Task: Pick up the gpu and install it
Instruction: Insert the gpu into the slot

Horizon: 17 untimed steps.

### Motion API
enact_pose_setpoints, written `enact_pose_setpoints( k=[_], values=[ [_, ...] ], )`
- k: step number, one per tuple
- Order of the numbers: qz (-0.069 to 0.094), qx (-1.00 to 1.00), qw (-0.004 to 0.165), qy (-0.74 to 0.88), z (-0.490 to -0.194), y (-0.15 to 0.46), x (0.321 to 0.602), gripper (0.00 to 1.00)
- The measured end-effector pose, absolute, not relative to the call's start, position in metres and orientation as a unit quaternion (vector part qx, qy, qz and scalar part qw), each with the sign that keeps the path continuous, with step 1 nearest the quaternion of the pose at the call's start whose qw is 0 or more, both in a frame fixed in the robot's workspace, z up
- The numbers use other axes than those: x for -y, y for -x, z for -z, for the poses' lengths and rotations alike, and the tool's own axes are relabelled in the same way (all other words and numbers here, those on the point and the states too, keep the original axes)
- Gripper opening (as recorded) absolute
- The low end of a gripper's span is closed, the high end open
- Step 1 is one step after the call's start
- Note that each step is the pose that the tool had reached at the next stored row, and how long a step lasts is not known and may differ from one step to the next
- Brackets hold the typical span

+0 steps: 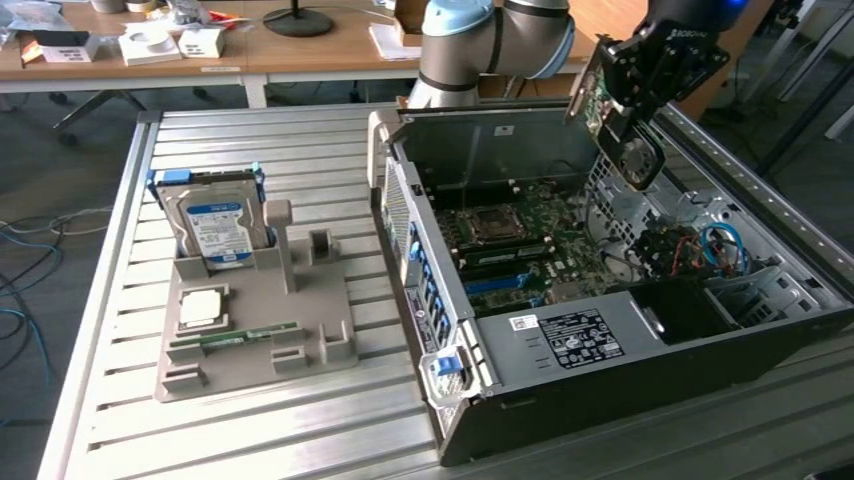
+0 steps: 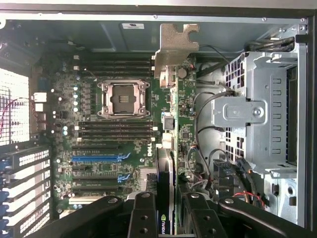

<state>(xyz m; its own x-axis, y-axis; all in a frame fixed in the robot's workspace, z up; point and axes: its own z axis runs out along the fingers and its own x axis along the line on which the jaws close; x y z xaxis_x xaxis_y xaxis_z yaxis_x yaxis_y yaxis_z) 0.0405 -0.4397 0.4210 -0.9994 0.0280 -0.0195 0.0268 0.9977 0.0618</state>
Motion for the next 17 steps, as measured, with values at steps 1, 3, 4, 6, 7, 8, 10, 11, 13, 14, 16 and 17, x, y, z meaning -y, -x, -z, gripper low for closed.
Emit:
enact_pose_setpoints(
  k=[1, 3, 4, 6, 7, 8, 10, 11, 13, 14, 16, 17],
  values=[
    [-0.031, -0.999, 0.010, -0.009, -0.4209, -0.0404, 0.4397, 0.27],
    [-0.031, -0.999, 0.010, 0.007, -0.4208, -0.0403, 0.4396, 0.27],
    [-0.031, -0.999, 0.009, 0.016, -0.4208, -0.0403, 0.4397, 0.27],
    [-0.031, -0.999, 0.009, 0.034, -0.4207, -0.0403, 0.4396, 0.27],
    [-0.031, -0.999, 0.008, 0.043, -0.4206, -0.0404, 0.4397, 0.27],
    [-0.031, -0.998, 0.008, 0.052, -0.4205, -0.0403, 0.4396, 0.27],
    [-0.032, -0.997, 0.008, 0.071, -0.4204, -0.0403, 0.4396, 0.27],
    [-0.032, -0.996, 0.007, 0.080, -0.4203, -0.0403, 0.4396, 0.27],
    [-0.032, -0.995, 0.007, 0.098, -0.4202, -0.0403, 0.4396, 0.27],
    [-0.032, -0.994, 0.006, 0.107, -0.4201, -0.0403, 0.4396, 0.27],
    [-0.032, -0.992, 0.006, 0.125, -0.4200, -0.0404, 0.4396, 0.27],
    [-0.032, -0.990, 0.006, 0.134, -0.4199, -0.0403, 0.4396, 0.27]
  ],
)
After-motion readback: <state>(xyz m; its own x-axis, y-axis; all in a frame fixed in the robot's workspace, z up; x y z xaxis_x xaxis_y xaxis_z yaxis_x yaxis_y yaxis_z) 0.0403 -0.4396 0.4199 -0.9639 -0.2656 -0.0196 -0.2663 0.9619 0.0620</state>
